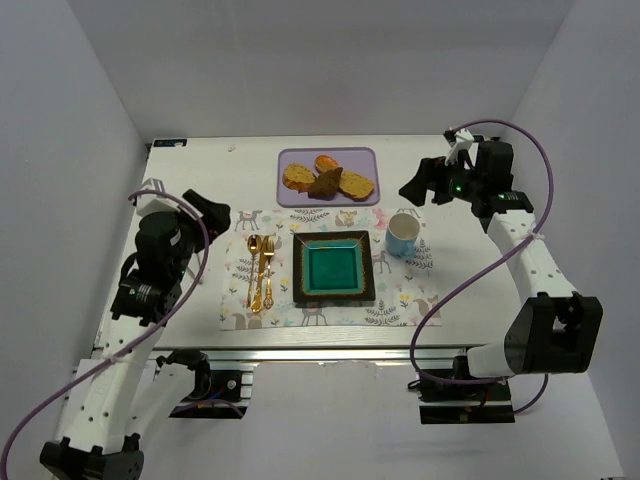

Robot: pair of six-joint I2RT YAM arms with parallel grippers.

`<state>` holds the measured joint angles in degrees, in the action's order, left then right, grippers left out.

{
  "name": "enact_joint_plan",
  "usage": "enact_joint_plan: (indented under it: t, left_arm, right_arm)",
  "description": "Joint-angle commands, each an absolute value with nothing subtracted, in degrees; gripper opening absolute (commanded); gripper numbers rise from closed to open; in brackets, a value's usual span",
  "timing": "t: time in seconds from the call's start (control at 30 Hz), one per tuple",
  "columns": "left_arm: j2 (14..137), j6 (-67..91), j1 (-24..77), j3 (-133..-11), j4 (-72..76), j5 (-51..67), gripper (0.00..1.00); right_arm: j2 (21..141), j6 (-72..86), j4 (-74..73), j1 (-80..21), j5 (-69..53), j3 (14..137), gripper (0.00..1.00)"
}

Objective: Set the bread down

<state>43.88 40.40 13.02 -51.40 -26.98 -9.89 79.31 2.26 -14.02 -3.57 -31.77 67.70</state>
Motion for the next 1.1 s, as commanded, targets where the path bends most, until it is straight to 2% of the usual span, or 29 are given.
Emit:
enact_joint_plan:
  t: [0.0, 0.03, 0.07, 0.13, 0.17, 0.2, 0.23, 0.27, 0.3, 0.33, 0.37, 0.4, 0.43, 0.5, 0.53, 0.57, 0.8, 1.07]
  left_arm:
    - [43.7, 42.8, 13.0, -52.3, -40.0, -16.3, 0.91]
    - [44.0, 43.2, 13.0, -52.6, -42.2, -16.7, 0.84]
    - [45.3, 43.1, 12.8, -53.0, -43.7, -16.4, 0.64]
    - [47.4, 43.2, 12.6, -54.0, -45.8, -16.6, 0.36]
    - [48.4, 42.8, 12.3, -54.4, -46.6, -17.0, 0.23]
    - [50.7, 42.6, 12.0, -54.8, -47.5, -17.7, 0.05]
    - [51.9, 42.5, 11.2, -55.2, -49.4, -18.2, 0.03]
    - [53.1, 42.0, 10.5, -56.1, -50.2, -18.7, 0.02]
    - [55.8, 40.4, 8.7, -56.4, -50.8, -18.5, 0.04]
    - [57.4, 39.5, 7.7, -56.9, -52.5, -18.5, 0.12]
    - [59.0, 37.7, 6.9, -58.0, -53.4, -18.5, 0.26]
    - [60.5, 36.7, 5.4, -58.4, -54.0, -18.5, 0.42]
    - [63.3, 35.6, 4.7, -58.7, -54.7, -18.5, 0.68]
    - [66.2, 32.0, 2.3, -59.2, -55.0, -18.0, 0.9]
    - [69.7, 30.9, 1.4, -59.2, -55.7, -17.8, 0.96]
    - [71.4, 28.8, 0.6, -58.8, -55.8, -17.8, 0.98]
    - [79.5, 22.2, -6.0, -54.7, -45.1, -13.3, 0.98]
    - [90.6, 18.3, -6.6, -56.5, -34.1, -8.5, 0.94]
  right_arm:
    - [77.5, 0.4, -13.2, -1.9, -39.3, 66.9, 0.89]
    - [77.2, -3.2, -12.2, -1.1, -44.2, 66.0, 0.89]
    - [76.4, -12.0, -11.6, 1.5, -56.0, 64.7, 0.89]
    - [75.9, -18.3, -13.0, 1.8, -61.9, 64.1, 0.88]
    - [75.8, -19.8, -14.1, 1.6, -63.4, 64.1, 0.82]
    - [76.0, -20.6, -14.2, 1.2, -65.5, 64.1, 0.48]
    - [76.1, -22.1, -14.8, 1.0, -65.7, 64.2, 0.23]
    - [76.2, -23.3, -15.5, 0.7, -65.7, 64.3, 0.07]
    - [76.2, -24.8, -17.8, 0.1, -64.9, 64.6, 0.0]
    - [76.2, -26.2, -18.7, 0.1, -64.2, 64.7, 0.0]
    - [76.2, -28.1, -19.5, -1.1, -63.4, 64.7, 0.11]
    - [76.1, -28.6, -20.6, -2.4, -61.6, 64.6, 0.54]
    - [76.2, -28.7, -20.7, -2.9, -61.0, 64.4, 0.7]
    - [76.0, -28.2, -20.7, -3.3, -60.7, 64.0, 0.87]
    - [75.9, -27.8, -20.0, -3.3, -60.6, 63.1, 0.89]
    - [75.6, -26.3, -19.3, -3.4, -60.7, 62.6, 0.89]
    - [75.1, -23.6, -16.4, -3.4, -61.3, 60.6, 0.89]
    - [75.2, -21.3, -15.9, -3.4, -62.3, 60.8, 0.89]
